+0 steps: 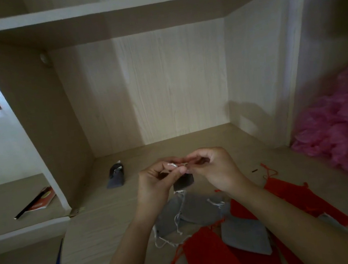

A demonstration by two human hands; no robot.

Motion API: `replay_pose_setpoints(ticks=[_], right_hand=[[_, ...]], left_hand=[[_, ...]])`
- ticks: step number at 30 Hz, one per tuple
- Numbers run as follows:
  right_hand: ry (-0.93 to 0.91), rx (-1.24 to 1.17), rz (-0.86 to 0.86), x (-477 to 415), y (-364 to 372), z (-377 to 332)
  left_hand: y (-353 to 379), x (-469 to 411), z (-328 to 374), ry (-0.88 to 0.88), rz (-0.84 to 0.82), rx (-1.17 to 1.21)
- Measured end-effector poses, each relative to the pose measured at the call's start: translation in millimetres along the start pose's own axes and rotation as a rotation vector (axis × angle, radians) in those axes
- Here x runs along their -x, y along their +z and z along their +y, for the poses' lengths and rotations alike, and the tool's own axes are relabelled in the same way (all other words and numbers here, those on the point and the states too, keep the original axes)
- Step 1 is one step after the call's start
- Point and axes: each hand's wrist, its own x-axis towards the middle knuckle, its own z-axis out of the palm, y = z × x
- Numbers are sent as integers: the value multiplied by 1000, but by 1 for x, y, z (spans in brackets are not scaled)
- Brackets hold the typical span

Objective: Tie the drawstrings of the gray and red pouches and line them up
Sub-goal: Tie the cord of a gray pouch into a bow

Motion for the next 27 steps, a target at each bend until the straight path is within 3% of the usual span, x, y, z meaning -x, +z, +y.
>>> replay_pose_setpoints(ticks=[10, 17, 27], right_hand=[[29, -30, -7, -6, -15, -2], [175, -38, 23, -8, -12, 8], [200, 0, 102, -12, -19, 12]], left_hand=[[-7, -2, 7, -134, -17, 216], [8, 6, 8, -212, -199, 153], [12, 7, 16, -184, -133, 146]])
